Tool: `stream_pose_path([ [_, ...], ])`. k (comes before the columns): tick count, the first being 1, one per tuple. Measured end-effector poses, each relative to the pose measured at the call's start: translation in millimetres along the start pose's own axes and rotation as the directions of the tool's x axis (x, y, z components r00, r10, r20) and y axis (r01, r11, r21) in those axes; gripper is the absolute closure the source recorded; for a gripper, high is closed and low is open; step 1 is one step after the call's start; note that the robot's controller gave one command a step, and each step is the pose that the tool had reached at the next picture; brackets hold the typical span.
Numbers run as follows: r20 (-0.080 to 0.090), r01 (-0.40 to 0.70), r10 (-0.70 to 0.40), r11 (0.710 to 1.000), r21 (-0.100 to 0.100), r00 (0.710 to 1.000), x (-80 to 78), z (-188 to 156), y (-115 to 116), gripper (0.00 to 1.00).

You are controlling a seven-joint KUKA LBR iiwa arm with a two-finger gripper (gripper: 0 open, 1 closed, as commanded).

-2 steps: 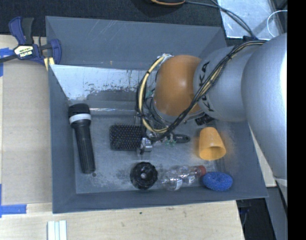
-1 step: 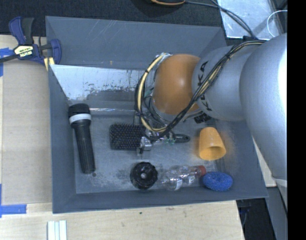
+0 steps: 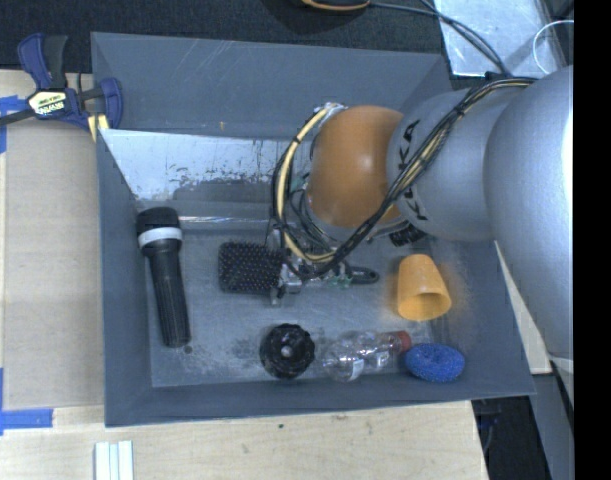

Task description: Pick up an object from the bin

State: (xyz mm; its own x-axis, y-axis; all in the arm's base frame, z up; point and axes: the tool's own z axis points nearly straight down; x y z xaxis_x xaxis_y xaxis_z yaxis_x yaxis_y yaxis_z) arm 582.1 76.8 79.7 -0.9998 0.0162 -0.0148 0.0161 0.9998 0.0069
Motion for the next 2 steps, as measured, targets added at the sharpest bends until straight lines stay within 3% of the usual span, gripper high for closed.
stream_pose_path([
  [2, 0.001, -0.001, 0.001, 1.0, 0.0, 1.0, -0.1, -0.9, 0.0, 1.0],
])
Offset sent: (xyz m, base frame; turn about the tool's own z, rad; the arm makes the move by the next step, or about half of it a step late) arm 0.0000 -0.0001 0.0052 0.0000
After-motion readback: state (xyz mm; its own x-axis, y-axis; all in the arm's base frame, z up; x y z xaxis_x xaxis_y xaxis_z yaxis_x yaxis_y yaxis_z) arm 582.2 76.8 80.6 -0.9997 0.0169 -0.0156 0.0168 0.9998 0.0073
